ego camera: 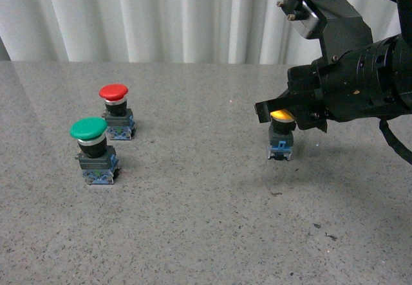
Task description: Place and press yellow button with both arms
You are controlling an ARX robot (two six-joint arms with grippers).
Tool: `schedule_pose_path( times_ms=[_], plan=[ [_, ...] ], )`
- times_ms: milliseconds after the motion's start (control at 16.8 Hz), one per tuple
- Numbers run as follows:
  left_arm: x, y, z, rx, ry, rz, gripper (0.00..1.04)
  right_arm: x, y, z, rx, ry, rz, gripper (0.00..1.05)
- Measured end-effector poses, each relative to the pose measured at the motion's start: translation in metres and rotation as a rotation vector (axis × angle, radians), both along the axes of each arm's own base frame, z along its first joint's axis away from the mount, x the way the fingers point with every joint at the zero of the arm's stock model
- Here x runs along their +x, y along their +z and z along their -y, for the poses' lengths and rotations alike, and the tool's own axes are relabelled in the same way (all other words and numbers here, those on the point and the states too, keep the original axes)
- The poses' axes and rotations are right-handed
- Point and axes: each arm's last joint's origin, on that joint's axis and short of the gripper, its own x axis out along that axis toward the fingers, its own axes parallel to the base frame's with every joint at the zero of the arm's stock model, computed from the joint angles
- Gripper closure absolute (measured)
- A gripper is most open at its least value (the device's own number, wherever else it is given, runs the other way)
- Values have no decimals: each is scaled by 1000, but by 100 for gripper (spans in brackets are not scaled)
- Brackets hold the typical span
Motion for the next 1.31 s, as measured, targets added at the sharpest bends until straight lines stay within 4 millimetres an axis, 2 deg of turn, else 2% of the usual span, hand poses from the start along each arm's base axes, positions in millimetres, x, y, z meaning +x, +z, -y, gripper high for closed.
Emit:
schedule_pose_path(
  times_ms=[356,712,950,1128,1306],
  plan=[
    [0,0,0,0,0,0,7,0,1,0,0,4,2,103],
    [0,0,0,0,0,0,7,-3,14,-2,114,30,24,103],
    [0,0,0,0,0,0,7,-10,48,-1,270,60,127,103],
    [0,0,0,0,0,0,7,-13,39,0,282,59,98,103],
    [0,0,0,0,0,0,7,-17,48,9,330,51,126,103]
  ],
)
